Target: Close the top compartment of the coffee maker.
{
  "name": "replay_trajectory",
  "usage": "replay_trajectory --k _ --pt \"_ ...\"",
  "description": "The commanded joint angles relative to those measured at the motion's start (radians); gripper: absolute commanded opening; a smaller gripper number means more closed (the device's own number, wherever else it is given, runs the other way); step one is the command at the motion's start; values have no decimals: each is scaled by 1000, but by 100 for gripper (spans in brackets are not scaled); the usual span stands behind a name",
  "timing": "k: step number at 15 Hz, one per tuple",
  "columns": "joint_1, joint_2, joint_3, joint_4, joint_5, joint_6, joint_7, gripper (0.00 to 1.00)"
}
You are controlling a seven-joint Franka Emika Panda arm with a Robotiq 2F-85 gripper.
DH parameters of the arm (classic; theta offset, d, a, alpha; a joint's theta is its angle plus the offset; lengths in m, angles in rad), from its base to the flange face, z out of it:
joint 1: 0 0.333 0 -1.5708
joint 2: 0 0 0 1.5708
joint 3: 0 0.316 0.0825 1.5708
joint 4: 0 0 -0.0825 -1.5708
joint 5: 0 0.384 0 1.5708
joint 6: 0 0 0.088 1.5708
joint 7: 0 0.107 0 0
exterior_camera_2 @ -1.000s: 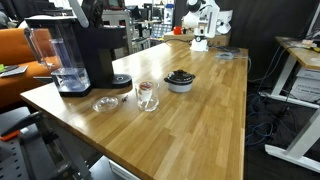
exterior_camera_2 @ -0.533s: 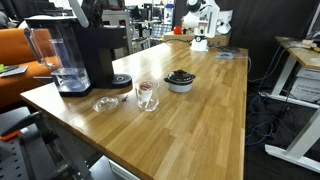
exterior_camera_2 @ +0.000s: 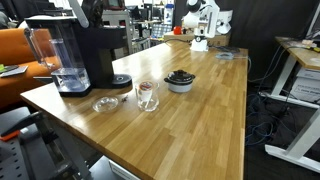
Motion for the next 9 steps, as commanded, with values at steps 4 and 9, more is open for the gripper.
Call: replay_trajectory --k 4,9 --pt "-6 1 11 14 -10 -30 4 0" --pt "-2 -2 27 8 -71 -23 68 0"
